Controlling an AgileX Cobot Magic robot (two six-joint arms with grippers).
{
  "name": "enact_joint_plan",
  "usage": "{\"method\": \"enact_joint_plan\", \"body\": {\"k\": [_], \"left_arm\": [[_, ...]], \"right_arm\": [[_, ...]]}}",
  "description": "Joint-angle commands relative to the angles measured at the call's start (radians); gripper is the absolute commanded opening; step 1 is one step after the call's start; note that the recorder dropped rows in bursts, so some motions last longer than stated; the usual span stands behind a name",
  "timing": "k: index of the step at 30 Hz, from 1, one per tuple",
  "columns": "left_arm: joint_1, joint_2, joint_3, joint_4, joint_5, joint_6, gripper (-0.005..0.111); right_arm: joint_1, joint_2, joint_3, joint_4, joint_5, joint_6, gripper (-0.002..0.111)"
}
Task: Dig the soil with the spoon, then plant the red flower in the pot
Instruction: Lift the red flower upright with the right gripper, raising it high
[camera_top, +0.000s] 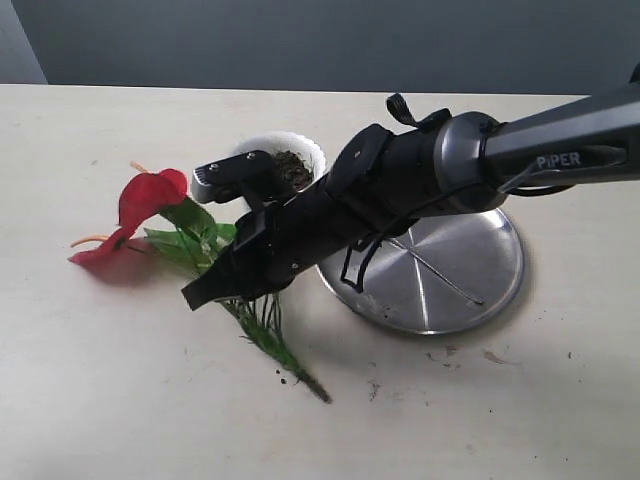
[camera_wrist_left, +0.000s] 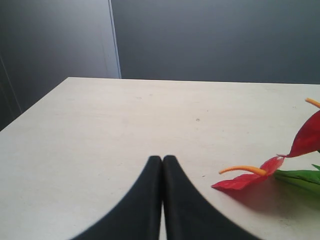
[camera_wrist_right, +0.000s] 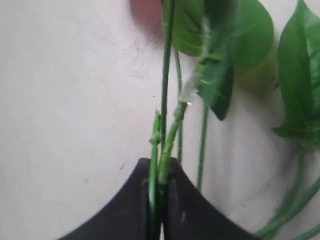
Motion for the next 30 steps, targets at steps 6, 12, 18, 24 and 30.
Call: {"method": "enact_joint_plan", "body": {"k": [6, 12, 18, 24, 30], "left_arm": [[0.001, -0.002, 0.004, 0.000, 0.002, -0.002, 0.000], [0.001, -0.002, 0.004, 0.000, 0.002, -0.002, 0.000], [0.001, -0.002, 0.004, 0.000, 0.002, -0.002, 0.000], [0.001, -0.002, 0.004, 0.000, 0.002, -0.002, 0.000], [0.001, -0.002, 0.004, 0.000, 0.002, -0.002, 0.000]], "right_arm": [[0.002, -0.011, -0.006, 0.062, 0.184, -0.154, -0.001], [0.002, -0.112, -0.006, 0.421, 0.212, -0.499, -0.001], [0.002, -0.265, -0.006, 0.561, -0.002, -0.726, -0.001], [-0.008, -0.374, -0.011, 0.640, -0.194, -1.027, -0.001], [-0.108, -0.395, -0.032, 0.640, -0.082, -1.029, -0.001]]}}
